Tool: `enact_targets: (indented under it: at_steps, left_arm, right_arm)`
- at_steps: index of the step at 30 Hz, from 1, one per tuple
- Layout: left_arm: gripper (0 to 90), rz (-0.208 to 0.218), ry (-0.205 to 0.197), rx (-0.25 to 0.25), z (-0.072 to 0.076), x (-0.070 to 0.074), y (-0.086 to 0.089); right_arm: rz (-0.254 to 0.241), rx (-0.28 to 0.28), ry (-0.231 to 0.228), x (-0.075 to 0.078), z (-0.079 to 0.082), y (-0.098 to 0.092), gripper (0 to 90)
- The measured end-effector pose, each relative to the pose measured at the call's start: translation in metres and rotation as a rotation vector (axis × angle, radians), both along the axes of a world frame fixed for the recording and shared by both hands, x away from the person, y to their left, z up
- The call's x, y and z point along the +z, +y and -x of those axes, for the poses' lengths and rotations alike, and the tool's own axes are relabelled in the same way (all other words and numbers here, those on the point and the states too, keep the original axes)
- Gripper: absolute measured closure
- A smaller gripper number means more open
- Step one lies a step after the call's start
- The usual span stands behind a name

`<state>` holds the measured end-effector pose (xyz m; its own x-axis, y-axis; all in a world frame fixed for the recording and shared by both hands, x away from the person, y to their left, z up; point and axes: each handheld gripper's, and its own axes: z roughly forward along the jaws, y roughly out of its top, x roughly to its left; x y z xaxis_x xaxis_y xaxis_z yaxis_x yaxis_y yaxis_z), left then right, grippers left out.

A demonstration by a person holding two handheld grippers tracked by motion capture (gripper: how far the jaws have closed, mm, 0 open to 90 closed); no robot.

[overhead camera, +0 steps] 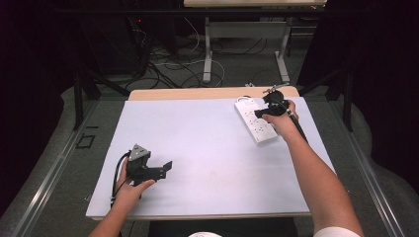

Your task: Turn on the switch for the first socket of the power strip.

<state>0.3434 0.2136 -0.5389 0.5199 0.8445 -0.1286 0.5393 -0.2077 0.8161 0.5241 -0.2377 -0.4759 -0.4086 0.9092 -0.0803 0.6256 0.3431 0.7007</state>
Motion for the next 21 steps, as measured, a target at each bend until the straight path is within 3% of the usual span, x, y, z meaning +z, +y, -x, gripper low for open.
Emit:
enact_targets:
  at_steps: [9,21]
  left_arm:
    - [3.6,0.008,-0.005,0.008,-0.001,-0.001,0.000]
    - [3.8,0.010,0.009,0.008,-0.001,-0.001,0.001]
  right_arm:
    - [0.000,0.001,0.018,-0.008,-0.006,0.000,42.2]
    - [-0.017,-0.011,-0.067,-0.017,-0.015,0.008,52.3]
